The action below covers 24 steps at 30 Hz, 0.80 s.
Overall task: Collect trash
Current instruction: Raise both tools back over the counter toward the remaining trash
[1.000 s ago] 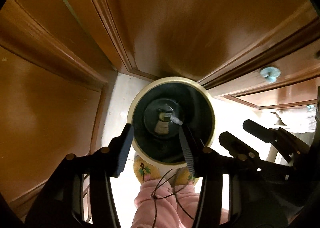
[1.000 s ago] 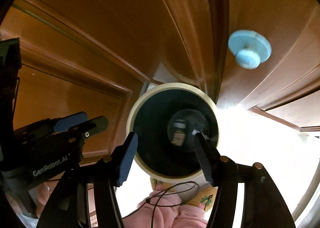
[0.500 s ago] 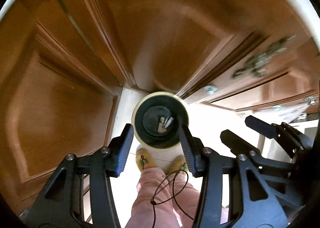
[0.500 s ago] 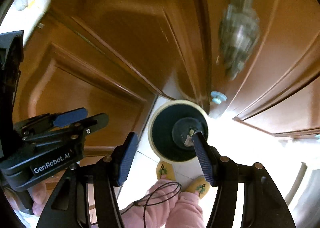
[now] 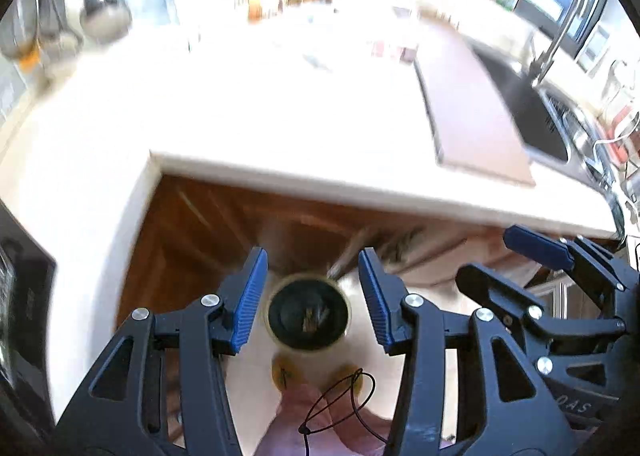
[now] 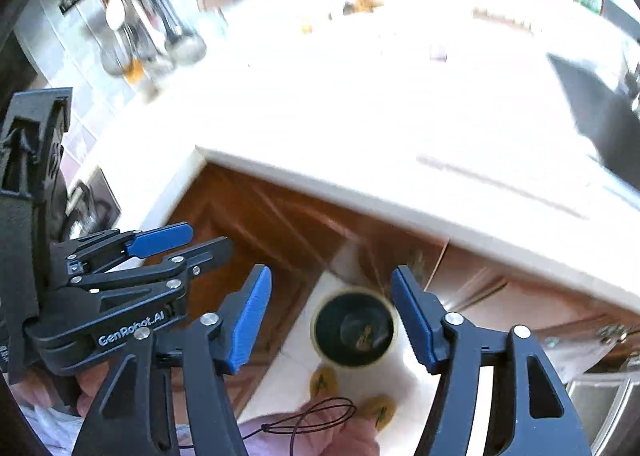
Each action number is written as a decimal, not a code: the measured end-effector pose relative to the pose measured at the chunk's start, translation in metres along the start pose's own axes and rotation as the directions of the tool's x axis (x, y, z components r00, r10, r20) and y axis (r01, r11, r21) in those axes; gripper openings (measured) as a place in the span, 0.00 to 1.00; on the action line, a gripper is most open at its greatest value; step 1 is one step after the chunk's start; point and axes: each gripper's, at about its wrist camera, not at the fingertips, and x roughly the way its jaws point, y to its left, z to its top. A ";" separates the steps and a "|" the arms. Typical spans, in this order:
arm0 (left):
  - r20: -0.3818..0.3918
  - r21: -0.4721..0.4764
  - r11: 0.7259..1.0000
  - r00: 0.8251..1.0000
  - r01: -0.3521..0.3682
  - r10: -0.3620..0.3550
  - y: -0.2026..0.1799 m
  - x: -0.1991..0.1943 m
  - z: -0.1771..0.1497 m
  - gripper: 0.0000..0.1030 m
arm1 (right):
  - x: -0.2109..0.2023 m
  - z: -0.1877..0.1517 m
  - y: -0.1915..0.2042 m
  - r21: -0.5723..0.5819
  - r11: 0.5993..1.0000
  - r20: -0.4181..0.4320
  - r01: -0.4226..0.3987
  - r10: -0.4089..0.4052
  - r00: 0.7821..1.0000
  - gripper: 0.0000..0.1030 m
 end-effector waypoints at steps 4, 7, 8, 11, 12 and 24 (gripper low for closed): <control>0.074 0.017 1.000 0.997 0.005 -0.007 -0.003 -0.038 0.038 0.43 | -0.034 0.028 0.004 0.006 1.000 0.058 0.009 -0.009 0.998 0.66; 0.106 0.029 1.000 0.994 0.012 -0.015 -0.005 -0.056 0.062 0.43 | -0.055 0.049 0.003 0.015 1.000 0.097 0.022 -0.023 0.995 0.66; 0.115 0.036 0.999 0.993 0.016 -0.020 -0.005 -0.061 0.073 0.43 | -0.060 0.056 0.004 0.017 1.000 0.102 0.026 -0.028 0.994 0.66; 0.122 0.062 0.998 0.992 0.030 -0.038 -0.010 -0.075 0.094 0.43 | -0.080 0.092 0.004 0.045 0.998 0.115 0.040 -0.045 0.992 0.66; 0.122 0.068 0.997 0.991 0.038 -0.047 -0.011 -0.077 0.103 0.44 | -0.085 0.103 0.000 0.057 0.998 0.119 0.038 -0.044 0.992 0.66; 0.119 0.130 0.990 0.990 0.056 -0.072 -0.010 -0.039 0.182 0.54 | -0.086 0.217 -0.040 0.136 0.987 0.123 0.083 -0.100 0.987 0.66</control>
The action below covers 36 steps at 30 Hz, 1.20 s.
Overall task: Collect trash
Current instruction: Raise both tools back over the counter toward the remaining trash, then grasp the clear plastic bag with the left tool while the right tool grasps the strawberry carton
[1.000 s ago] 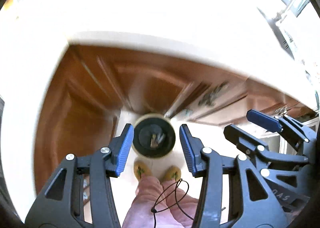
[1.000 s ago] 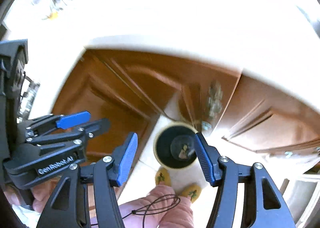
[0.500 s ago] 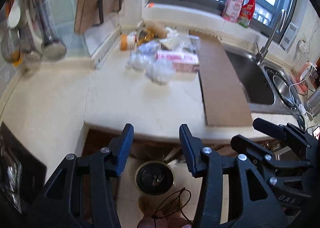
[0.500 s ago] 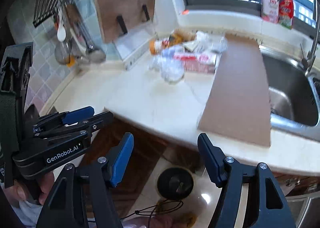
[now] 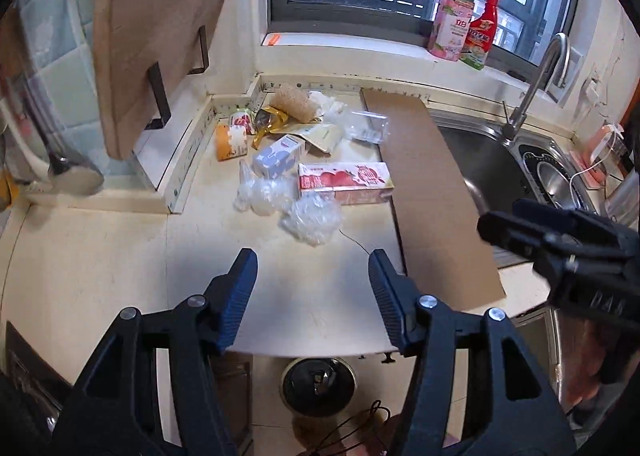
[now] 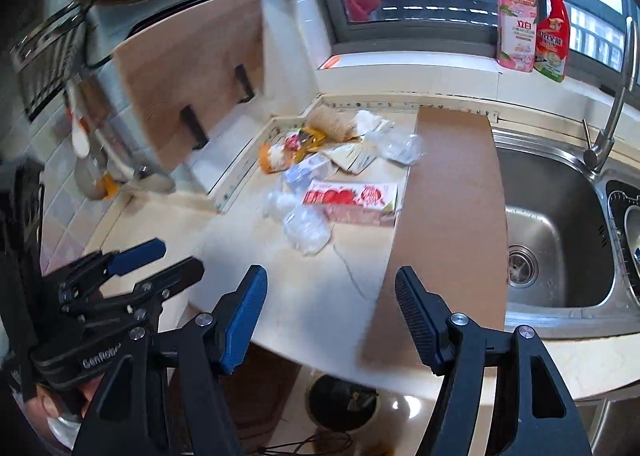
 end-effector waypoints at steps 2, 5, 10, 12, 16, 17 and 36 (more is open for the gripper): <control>-0.018 -0.012 1.000 1.000 -0.005 0.005 0.002 0.015 0.009 0.54 | 0.012 0.017 -0.008 -0.004 1.000 -0.009 -0.007 0.007 1.000 0.66; -0.049 -0.047 0.999 0.999 -0.002 0.000 0.004 0.039 0.015 0.54 | 0.032 0.042 -0.016 -0.044 0.999 -0.026 -0.012 0.011 1.000 0.71; -0.107 -0.134 0.989 0.993 -0.061 0.047 0.010 0.087 0.030 0.54 | 0.076 0.086 -0.033 -0.161 0.985 -0.057 -0.062 0.053 0.997 0.79; -0.135 -0.180 0.981 0.990 -0.068 0.044 0.012 0.108 0.036 0.54 | 0.096 0.097 -0.041 -0.182 0.978 -0.088 -0.100 0.085 0.993 0.79; -0.195 -0.241 0.967 0.980 -0.085 0.038 0.013 0.148 0.041 0.54 | 0.144 0.118 -0.055 -0.256 0.955 -0.153 -0.152 0.116 0.981 0.79; -0.212 -0.263 0.961 0.977 -0.088 0.031 0.014 0.157 0.041 0.54 | 0.154 0.119 -0.057 -0.267 0.949 -0.169 -0.168 0.125 0.978 0.79; -0.293 -0.501 0.855 0.956 -0.135 -0.021 0.042 0.249 0.036 0.50 | 0.289 0.115 -0.045 -0.475 0.797 -0.374 -0.374 0.202 0.905 0.82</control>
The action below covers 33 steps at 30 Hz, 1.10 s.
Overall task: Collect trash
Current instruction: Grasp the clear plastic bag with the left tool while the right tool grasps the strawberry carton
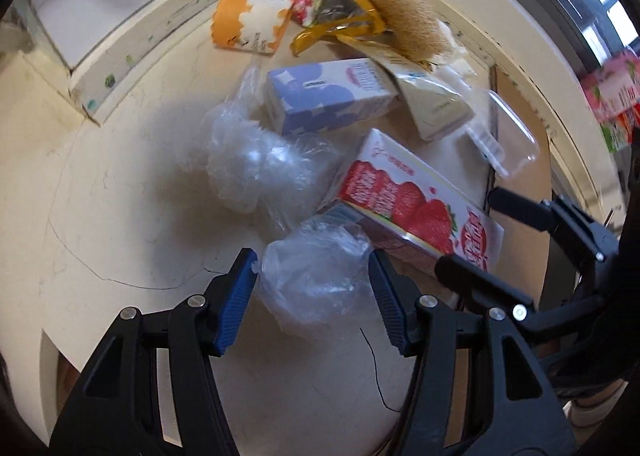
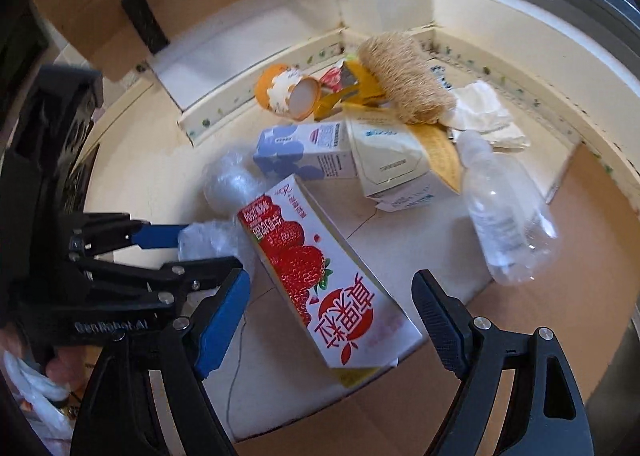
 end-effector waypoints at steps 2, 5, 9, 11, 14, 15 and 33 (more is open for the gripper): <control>0.000 -0.025 0.999 1.000 0.020 -0.020 0.006 0.003 0.000 0.47 | 0.008 -0.001 0.001 -0.019 1.000 -0.013 -0.011 0.010 1.000 0.82; 0.008 -0.051 0.998 0.999 0.040 -0.040 0.014 0.003 -0.001 0.40 | 0.019 -0.002 0.003 -0.046 0.999 -0.029 -0.010 0.008 1.000 0.82; 0.021 -0.051 0.998 1.000 0.022 -0.021 0.015 0.001 -0.005 0.33 | 0.030 -0.005 0.011 -0.092 0.996 -0.044 0.010 -0.014 0.999 0.81; 0.031 -0.037 0.999 1.000 0.004 -0.003 0.013 -0.002 -0.008 0.31 | 0.035 -0.006 0.017 -0.129 0.991 -0.046 0.034 -0.041 0.998 0.75; 0.046 -0.021 1.000 0.999 -0.018 0.019 0.010 -0.008 -0.012 0.29 | 0.036 -0.007 0.022 -0.148 0.988 -0.041 0.033 -0.039 0.998 0.65; 0.051 -0.018 1.000 0.998 -0.021 0.022 0.009 -0.010 -0.014 0.29 | 0.035 -0.008 0.025 -0.154 0.987 -0.035 0.038 -0.044 0.998 0.60; 0.167 0.120 0.992 0.986 -0.041 0.020 0.032 -0.122 -0.084 0.27 | -0.068 -0.052 0.094 0.069 0.998 0.089 0.013 -0.019 0.996 0.53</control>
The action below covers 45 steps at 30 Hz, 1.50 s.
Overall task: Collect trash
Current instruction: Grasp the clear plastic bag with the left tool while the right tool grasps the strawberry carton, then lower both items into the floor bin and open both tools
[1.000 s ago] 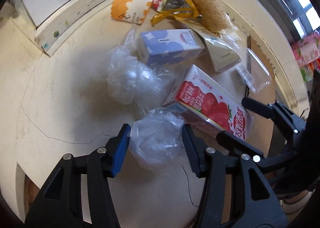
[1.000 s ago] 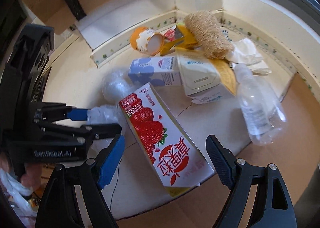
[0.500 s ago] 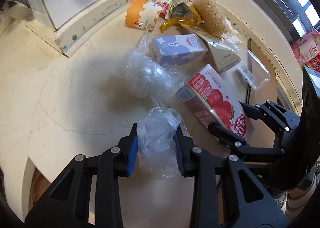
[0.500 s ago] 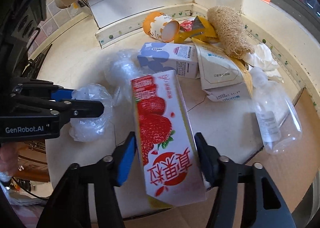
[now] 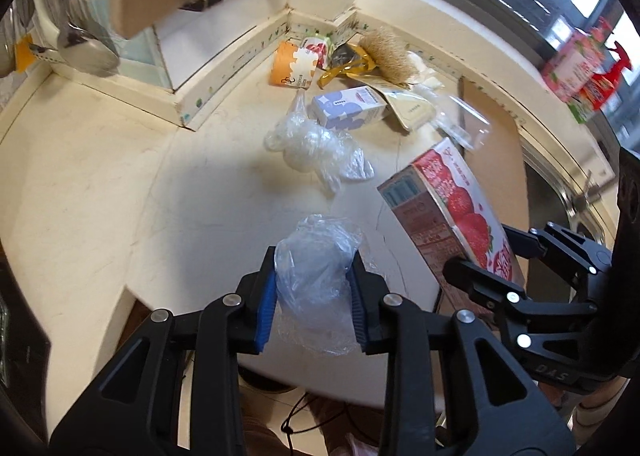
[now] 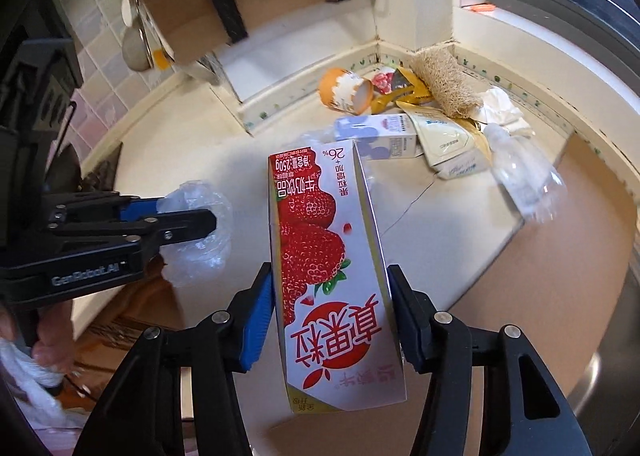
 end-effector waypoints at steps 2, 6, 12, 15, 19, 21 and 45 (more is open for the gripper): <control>0.006 0.031 0.999 1.000 0.014 -0.014 0.007 -0.016 -0.012 0.27 | -0.017 -0.013 0.017 0.047 0.999 0.023 0.006 -0.007 1.000 0.53; 0.017 0.086 0.995 0.999 0.043 -0.045 0.021 -0.043 -0.037 0.27 | -0.039 -0.039 0.052 0.128 0.991 0.055 0.025 -0.032 0.998 0.53; 0.023 0.158 0.983 0.995 0.096 -0.101 0.043 -0.076 -0.078 0.27 | -0.058 -0.087 0.112 0.235 0.970 0.079 0.069 -0.090 0.993 0.53; 0.021 0.198 0.973 0.992 0.117 -0.123 0.054 -0.087 -0.101 0.27 | -0.061 -0.111 0.138 0.277 0.958 0.082 0.080 -0.107 0.991 0.53; -0.001 0.247 0.959 0.990 0.136 -0.140 0.068 -0.092 -0.133 0.27 | -0.059 -0.149 0.174 0.339 0.936 0.073 0.096 -0.128 0.989 0.53; -0.024 0.263 0.954 0.989 0.145 -0.144 0.072 -0.089 -0.148 0.27 | -0.056 -0.166 0.188 0.365 0.926 0.066 0.098 -0.131 0.989 0.53; -0.253 0.287 0.955 0.968 0.071 0.004 0.116 0.119 -0.308 0.28 | 0.143 -0.414 0.171 0.670 0.731 -0.263 0.130 0.070 0.962 0.53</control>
